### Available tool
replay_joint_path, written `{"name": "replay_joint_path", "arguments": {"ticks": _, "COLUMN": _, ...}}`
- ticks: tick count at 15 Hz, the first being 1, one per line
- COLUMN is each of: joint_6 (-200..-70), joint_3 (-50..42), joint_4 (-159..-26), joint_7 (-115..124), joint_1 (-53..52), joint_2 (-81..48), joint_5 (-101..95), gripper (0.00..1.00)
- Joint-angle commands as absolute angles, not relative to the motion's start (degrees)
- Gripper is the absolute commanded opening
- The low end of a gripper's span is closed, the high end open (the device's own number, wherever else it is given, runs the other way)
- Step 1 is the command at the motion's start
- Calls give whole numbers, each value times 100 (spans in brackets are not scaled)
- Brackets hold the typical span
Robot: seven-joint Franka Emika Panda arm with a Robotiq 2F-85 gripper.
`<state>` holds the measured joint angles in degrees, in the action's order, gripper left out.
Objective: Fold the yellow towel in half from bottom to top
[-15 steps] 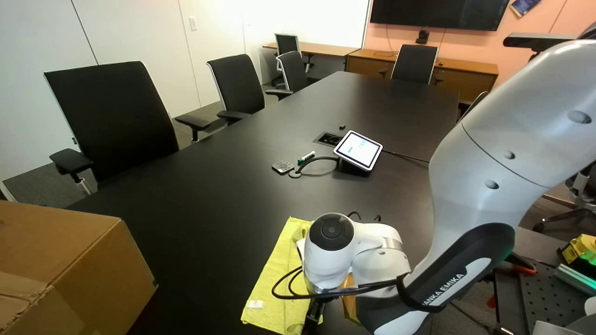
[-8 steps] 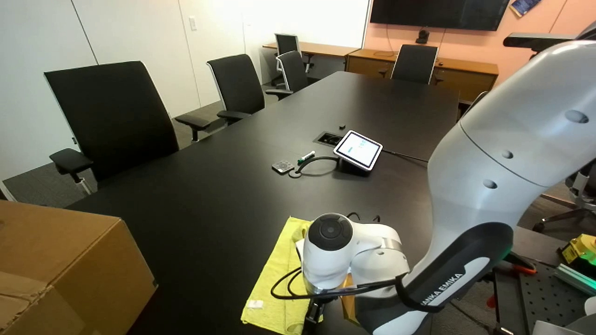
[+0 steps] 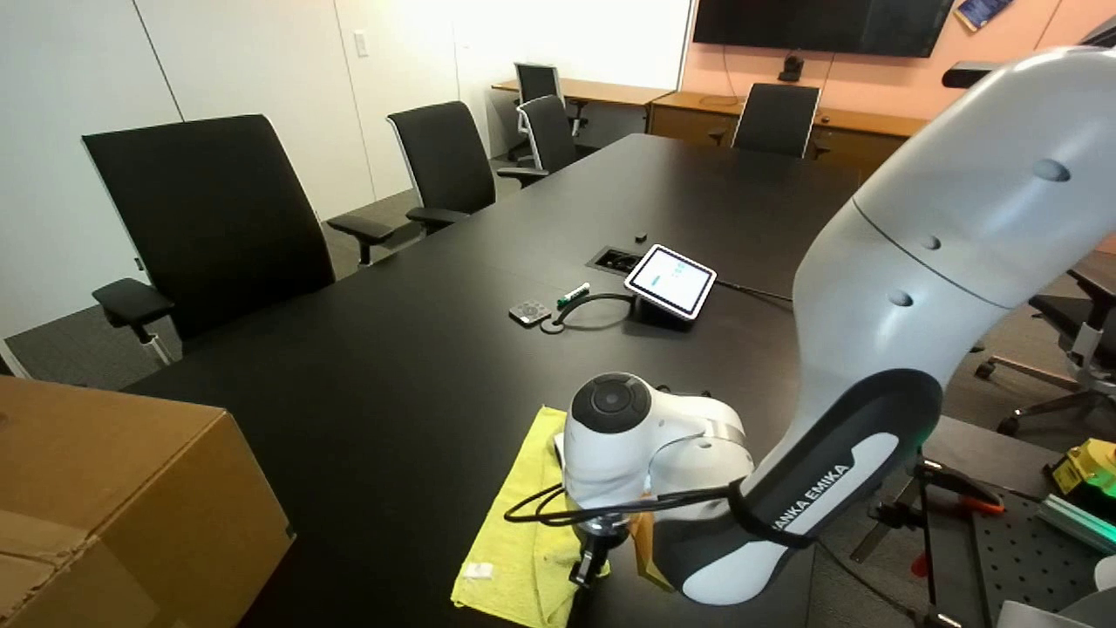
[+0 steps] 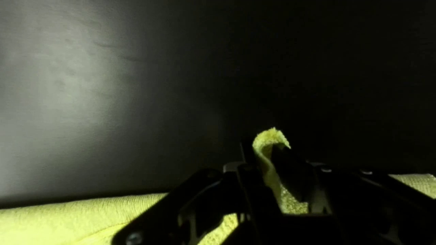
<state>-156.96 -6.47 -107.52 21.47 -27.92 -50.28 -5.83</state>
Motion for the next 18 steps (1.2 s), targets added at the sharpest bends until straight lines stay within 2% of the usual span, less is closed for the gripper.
{"name": "replay_joint_path", "arguments": {"ticks": 1, "joint_6": -15446, "joint_3": -347, "joint_4": -10723, "joint_7": 1948, "joint_1": -2530, "joint_2": -4860, "joint_5": -530, "gripper": 6}}
{"name": "replay_joint_path", "arguments": {"ticks": 2, "joint_6": -15411, "joint_3": -257, "joint_4": -10754, "joint_7": 1888, "joint_1": -2448, "joint_2": -4799, "joint_5": -514, "gripper": 2}}
{"name": "replay_joint_path", "arguments": {"ticks": 3, "joint_6": -15360, "joint_3": -199, "joint_4": -10782, "joint_7": 1855, "joint_1": -2400, "joint_2": -4729, "joint_5": -509, "gripper": 6}}
{"name": "replay_joint_path", "arguments": {"ticks": 10, "joint_6": -15256, "joint_3": 45, "joint_4": -10635, "joint_7": 1658, "joint_1": -2094, "joint_2": -4678, "joint_5": -476, "gripper": 6}}
{"name": "replay_joint_path", "arguments": {"ticks": 18, "joint_6": -15027, "joint_3": 48, "joint_4": -9841, "joint_7": 1550, "joint_1": -2018, "joint_2": -4822, "joint_5": -511, "gripper": 5}}
